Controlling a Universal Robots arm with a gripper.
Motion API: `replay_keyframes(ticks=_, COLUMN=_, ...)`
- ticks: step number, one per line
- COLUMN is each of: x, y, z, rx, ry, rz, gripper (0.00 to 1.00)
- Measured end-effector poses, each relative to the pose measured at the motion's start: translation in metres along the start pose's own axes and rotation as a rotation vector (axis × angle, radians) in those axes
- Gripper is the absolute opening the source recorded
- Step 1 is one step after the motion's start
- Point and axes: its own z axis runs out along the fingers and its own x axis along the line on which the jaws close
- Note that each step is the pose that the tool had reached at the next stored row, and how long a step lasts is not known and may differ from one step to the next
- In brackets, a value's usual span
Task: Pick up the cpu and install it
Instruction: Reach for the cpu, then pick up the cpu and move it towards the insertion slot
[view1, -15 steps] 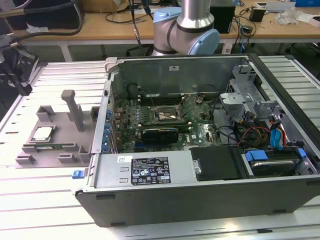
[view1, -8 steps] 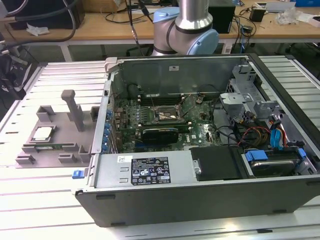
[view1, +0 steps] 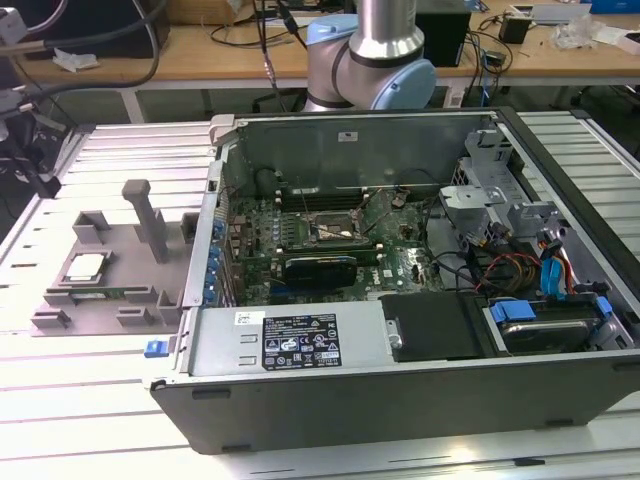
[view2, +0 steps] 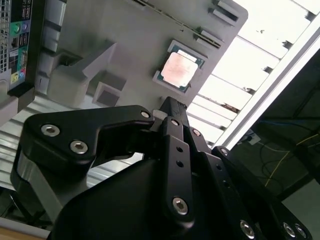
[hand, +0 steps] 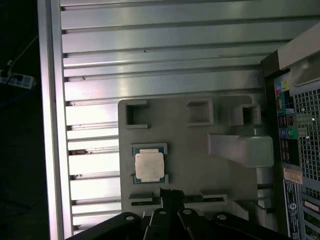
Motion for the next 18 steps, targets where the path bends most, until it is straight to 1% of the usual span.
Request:
replay_keyframes(ticks=2, x=0.0004, y=0.0038, z=0.0030, rx=0.0001, ry=0.0001, rz=0.000, gripper=0.11)
replay_keyframes(ticks=3, x=0.0007, y=0.0062, z=0.0064, rx=-0.0001, ry=-0.0002, rz=-0.001, gripper=0.11)
replay_keyframes(ticks=4, x=0.0009, y=0.0077, z=0.0114, rx=0.0000, ry=0.0001, rz=-0.001, gripper=0.11)
replay_keyframes(ticks=7, x=0.0011, y=0.0083, z=0.0189, rx=0.0000, ry=0.0001, rz=-0.002, gripper=0.11)
replay_keyframes(ticks=9, x=0.0011, y=0.0085, z=0.0203, rx=0.0001, ry=0.0002, rz=-0.002, gripper=0.11)
replay_keyframes(ticks=18, x=0.0012, y=0.0085, z=0.0206, rx=0.0000, ry=0.0001, rz=-0.002, gripper=0.11)
